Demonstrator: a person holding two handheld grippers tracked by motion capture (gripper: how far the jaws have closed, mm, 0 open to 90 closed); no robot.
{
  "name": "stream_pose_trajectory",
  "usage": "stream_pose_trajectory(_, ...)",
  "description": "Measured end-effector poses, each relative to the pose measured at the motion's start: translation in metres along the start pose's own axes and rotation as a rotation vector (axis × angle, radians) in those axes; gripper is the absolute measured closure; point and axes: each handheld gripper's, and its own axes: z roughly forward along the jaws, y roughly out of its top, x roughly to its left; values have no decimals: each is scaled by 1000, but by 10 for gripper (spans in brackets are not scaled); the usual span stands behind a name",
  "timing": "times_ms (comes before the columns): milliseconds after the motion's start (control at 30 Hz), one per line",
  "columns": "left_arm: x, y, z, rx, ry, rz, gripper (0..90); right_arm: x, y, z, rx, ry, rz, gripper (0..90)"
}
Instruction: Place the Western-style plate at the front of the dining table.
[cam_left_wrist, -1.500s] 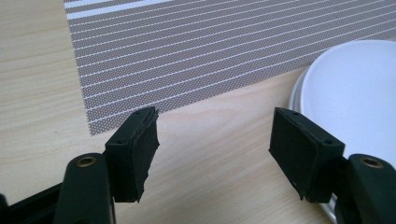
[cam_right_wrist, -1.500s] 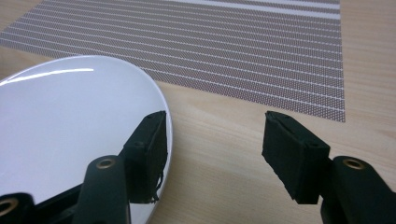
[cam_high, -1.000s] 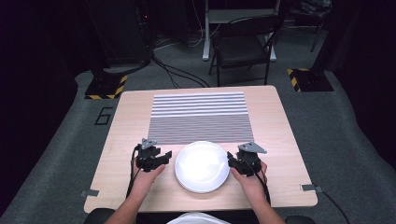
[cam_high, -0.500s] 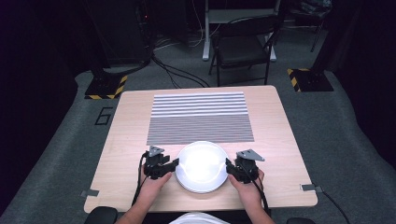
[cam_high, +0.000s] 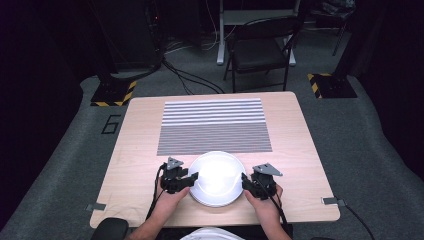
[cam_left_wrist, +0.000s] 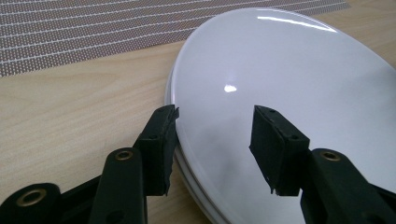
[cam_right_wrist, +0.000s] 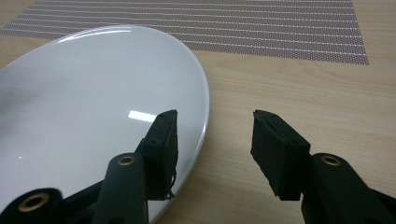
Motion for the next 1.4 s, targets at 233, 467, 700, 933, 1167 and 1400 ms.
stream_pose_trajectory(233, 2, 1, -1, 11, -19, -18, 499, -6, -1, -4, -8, 3, 42, 496)
stream_pose_trajectory(467, -1, 1, 0, 9, -19, -18, 485, -5, -4, 1, 18, 24, 66, 491)
stream_pose_trajectory(700, -2, 1, 1, 11, -36, -16, 442, -2, -8, 7, 53, 69, 101, 481)
stream_pose_trajectory(933, -4, 0, 1, 6, -31, -18, 421, 5, -11, 14, 88, 106, 116, 472)
stream_pose_trajectory(1167, -9, -1, 4, 1, -22, -6, 411, 10, -10, 14, 88, 99, 111, 458)
stream_pose_trajectory(1400, -15, -1, 11, 12, -37, 5, 425, 3, -6, 9, 69, 81, 135, 459)
